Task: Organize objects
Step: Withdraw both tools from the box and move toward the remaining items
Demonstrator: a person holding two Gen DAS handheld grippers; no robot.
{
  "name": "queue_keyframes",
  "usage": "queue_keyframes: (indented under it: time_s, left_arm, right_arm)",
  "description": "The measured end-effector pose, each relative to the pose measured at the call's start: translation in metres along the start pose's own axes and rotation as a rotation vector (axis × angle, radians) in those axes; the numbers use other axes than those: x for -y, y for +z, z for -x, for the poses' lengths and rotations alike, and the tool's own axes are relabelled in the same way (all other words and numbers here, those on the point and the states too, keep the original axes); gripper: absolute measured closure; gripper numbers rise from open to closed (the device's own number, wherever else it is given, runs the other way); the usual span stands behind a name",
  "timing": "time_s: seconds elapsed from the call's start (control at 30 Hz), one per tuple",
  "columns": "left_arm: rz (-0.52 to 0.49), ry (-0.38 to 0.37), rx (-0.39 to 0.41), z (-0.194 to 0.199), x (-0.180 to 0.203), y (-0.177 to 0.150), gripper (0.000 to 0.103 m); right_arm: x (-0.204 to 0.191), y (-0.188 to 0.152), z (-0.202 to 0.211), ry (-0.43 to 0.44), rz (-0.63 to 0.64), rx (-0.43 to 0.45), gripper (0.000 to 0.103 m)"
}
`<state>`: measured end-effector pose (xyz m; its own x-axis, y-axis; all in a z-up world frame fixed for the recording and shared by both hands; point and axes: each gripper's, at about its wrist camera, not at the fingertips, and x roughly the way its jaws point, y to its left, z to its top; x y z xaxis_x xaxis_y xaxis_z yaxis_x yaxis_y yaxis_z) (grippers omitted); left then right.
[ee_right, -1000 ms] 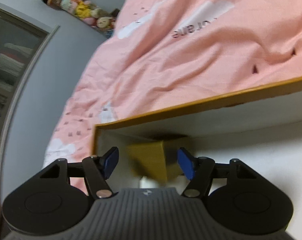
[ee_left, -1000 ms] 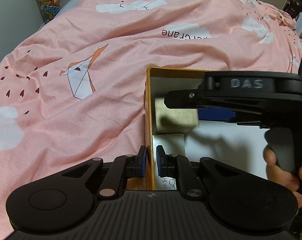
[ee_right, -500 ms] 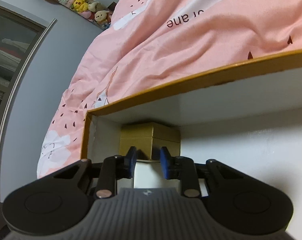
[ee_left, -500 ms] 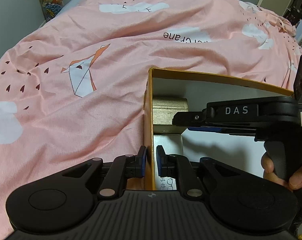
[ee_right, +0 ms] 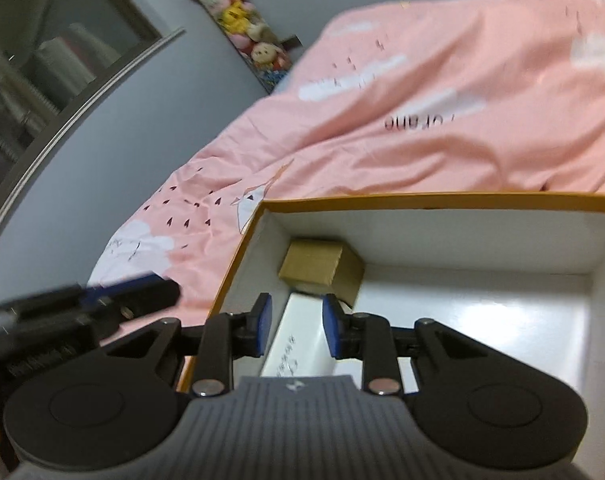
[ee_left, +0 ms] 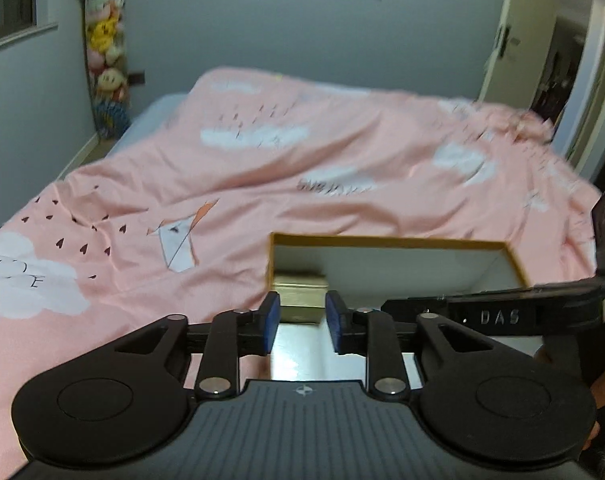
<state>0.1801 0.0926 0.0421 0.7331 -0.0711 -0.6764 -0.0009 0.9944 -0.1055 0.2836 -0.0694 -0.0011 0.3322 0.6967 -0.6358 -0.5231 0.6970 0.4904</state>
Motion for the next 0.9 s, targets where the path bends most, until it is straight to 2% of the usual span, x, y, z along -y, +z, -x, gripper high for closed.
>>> queue_keyframes:
  time_s: [0.07,0.17,0.33,0.47,0.67,0.9]
  left_arm:
    - [0.007,-0.038,0.032,0.019,0.006,-0.009,0.065]
    - [-0.008,-0.076,0.013,0.034,0.018,-0.026,0.063]
    - [0.001,-0.057,-0.03,0.043,0.029,-0.065,0.061]
    - [0.027,-0.108,-0.122,0.046,0.03,-0.092,0.061]
    - [0.05,-0.196,-0.262,0.047,0.032,-0.13,0.06]
    - [0.195,-0.213,-0.351,0.032,0.024,-0.158,0.046]
  right_arm:
    - [-0.003,-0.013,0.022,-0.005,0.04,0.038,0.066]
    - [-0.009,-0.036,0.051,-0.039,0.101,0.081,0.063]
    - [-0.015,-0.079,0.084,-0.09,0.176,0.121,0.056]
    - [-0.009,-0.109,0.099,-0.129,0.178,0.083,0.056]
    - [-0.002,-0.152,0.115,-0.165,0.164,-0.026,0.056]
    - [-0.001,-0.187,0.114,-0.153,0.13,-0.147,0.056]
